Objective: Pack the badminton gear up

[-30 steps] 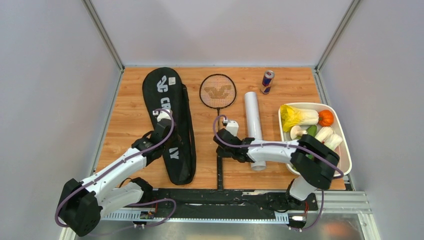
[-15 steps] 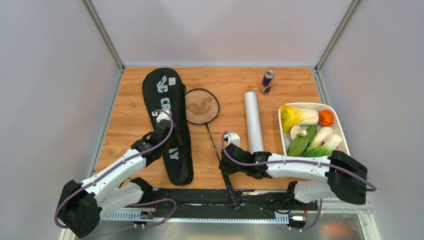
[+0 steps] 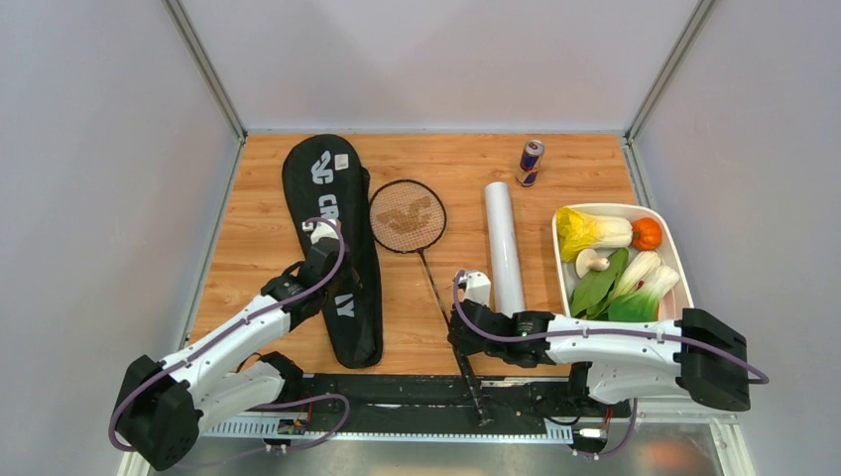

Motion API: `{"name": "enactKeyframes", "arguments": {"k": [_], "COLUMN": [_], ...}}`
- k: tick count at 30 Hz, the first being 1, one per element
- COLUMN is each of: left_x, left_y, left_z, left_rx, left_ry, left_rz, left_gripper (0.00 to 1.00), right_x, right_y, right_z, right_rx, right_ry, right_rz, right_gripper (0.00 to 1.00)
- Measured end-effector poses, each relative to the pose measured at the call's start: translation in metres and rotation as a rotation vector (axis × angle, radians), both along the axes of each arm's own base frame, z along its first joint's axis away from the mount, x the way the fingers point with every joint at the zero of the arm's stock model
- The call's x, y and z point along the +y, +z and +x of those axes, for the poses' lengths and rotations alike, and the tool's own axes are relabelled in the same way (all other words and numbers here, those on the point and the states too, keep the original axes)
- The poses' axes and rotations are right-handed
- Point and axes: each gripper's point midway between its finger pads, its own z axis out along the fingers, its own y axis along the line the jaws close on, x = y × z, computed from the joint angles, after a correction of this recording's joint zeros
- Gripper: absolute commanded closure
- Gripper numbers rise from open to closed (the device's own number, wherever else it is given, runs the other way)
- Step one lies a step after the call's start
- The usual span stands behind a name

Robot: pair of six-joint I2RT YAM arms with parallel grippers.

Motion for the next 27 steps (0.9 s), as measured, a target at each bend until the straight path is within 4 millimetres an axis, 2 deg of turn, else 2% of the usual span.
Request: {"name": "enactKeyframes", "arguments": {"k": [9,15,22,27], "left_x": [0.002,0.002,0.002,0.001], "left_y": [-0.006,-0.009,-0.011,-0.013], "left_z": [-0.001,0.000,0.000,0.000], "left_rx": [0.021,0.032,0.038,0.045], "left_ry": [0.005,0.006,0.005,0.002], "left_rz": [0.021,0.029,0.033,0.032], "left_gripper": [1.00,1.00,1.00,1.00], "right_x": [-0.017,-0.013,-0.005,0.008], "right_y": [0.019,0.036,0.033,0.025], "right_z": [0.003,-0.005,-0.016,-0.016], "right_rx": [-0.037,-0.064,-0.069,-0.072], "right_ry": [-0.048,-0.016,0.034,0.054], "right_rz": [0.036,0.089,0.084,0.083], "right_gripper": [1.00,1.00,1.00,1.00]}}
